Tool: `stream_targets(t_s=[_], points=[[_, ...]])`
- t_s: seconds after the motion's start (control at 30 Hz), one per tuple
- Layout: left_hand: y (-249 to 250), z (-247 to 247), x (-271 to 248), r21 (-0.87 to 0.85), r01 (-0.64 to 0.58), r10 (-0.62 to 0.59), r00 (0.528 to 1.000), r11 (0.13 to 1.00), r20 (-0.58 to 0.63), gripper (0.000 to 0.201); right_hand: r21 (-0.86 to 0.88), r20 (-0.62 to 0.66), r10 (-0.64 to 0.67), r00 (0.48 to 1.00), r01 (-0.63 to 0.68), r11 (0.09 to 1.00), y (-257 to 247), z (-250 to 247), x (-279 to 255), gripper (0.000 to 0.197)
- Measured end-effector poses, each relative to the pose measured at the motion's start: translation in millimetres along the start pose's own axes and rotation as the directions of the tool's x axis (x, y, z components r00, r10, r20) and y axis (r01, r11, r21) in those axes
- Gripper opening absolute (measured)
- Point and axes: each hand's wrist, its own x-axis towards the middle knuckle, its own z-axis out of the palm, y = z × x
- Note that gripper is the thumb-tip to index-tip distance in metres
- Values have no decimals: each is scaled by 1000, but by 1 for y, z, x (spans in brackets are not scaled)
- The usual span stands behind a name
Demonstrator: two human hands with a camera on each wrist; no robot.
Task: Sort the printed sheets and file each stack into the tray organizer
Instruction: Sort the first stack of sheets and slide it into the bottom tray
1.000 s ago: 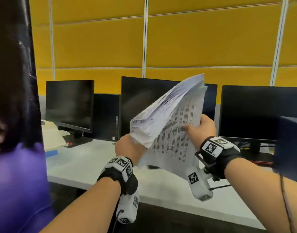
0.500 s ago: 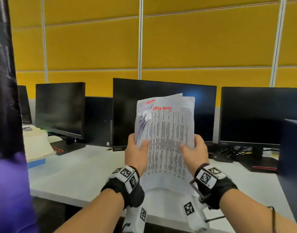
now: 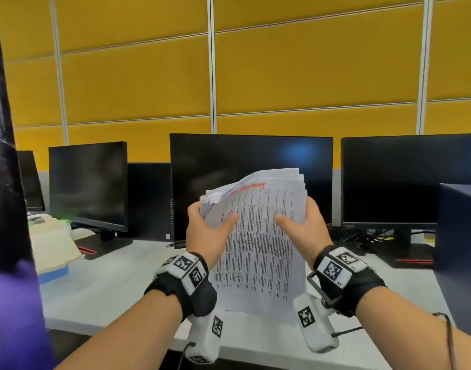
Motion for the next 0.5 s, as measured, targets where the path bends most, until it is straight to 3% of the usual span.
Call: stream_targets(t_s=[0.13, 0.2, 0.3, 0.37, 0.43, 0.5], points=[[-3, -6, 7, -18, -2, 2, 1000, 1000, 16, 65, -21, -14, -29, 999, 28, 999, -2, 1, 2, 70], [-5, -9, 11, -5, 7, -7, 999, 1000, 34, 62, -30, -10, -36, 999, 35, 999, -3, 0, 4, 70], [-9, -11, 14, 1, 27, -27, 999, 1000, 33, 58, 1, -47, 16, 999, -16, 1000, 1, -2, 3, 58], [-7, -10, 12, 56, 23, -27, 997, 998, 67, 41, -94, -8, 49, 999, -50, 994, 3, 1, 0, 44], [3, -7, 10, 78, -28, 25, 999, 997, 37, 22, -115, -15, 26, 1000, -28, 993, 0, 3, -4, 33], [14, -2, 8, 48, -79, 80, 997, 996, -18, 18, -98, -56, -41, 998, 35, 995, -9, 3, -5, 29]])
